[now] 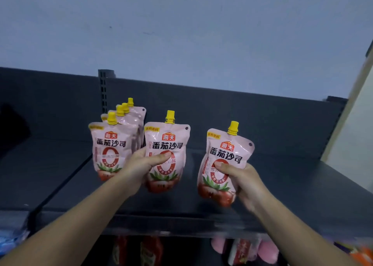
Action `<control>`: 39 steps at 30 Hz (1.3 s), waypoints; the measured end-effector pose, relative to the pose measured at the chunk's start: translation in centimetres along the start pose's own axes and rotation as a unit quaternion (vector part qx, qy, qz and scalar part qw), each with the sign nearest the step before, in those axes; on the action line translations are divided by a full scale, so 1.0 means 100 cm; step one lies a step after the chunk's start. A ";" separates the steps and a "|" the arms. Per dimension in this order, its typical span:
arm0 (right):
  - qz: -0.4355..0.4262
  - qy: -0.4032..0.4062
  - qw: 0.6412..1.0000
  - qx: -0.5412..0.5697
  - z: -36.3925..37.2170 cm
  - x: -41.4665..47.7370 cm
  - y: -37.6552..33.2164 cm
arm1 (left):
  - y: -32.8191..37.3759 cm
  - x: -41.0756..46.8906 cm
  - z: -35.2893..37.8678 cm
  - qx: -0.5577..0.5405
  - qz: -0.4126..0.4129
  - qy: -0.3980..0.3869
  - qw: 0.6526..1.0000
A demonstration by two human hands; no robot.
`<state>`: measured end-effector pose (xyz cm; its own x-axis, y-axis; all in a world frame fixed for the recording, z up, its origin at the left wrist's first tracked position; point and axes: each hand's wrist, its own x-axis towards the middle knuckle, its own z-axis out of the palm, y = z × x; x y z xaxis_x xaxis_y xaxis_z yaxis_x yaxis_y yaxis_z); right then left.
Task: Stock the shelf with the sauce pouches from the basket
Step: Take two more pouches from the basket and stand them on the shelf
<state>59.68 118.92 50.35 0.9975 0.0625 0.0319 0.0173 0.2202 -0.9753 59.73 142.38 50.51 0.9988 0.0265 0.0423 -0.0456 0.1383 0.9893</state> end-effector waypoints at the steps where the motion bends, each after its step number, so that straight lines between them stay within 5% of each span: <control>1: 0.001 0.002 1.000 -0.002 -0.005 0.006 0.001 | -0.004 0.007 0.004 0.001 -0.006 -0.003 1.000; 13: -0.011 -0.027 0.997 -0.077 -0.011 0.091 0.015 | -0.010 0.093 0.011 0.035 -0.023 -0.042 0.998; 19: 0.031 -0.163 0.954 -0.249 -0.032 0.100 0.016 | -0.023 0.101 -0.002 0.227 -0.051 -0.105 0.967; 28: 0.013 -0.168 0.938 -0.302 -0.059 0.137 0.021 | -0.043 0.125 -0.001 0.263 0.034 0.017 0.964; 39: -0.002 -0.128 0.949 -0.290 -0.073 0.201 0.022 | -0.059 0.184 0.006 0.179 0.092 0.122 0.972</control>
<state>80.23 113.58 47.28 0.9497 0.3127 0.0165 0.1301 -0.3463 -0.9290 78.42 141.43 45.54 0.9378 0.2590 0.2314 -0.1686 -0.2428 0.9553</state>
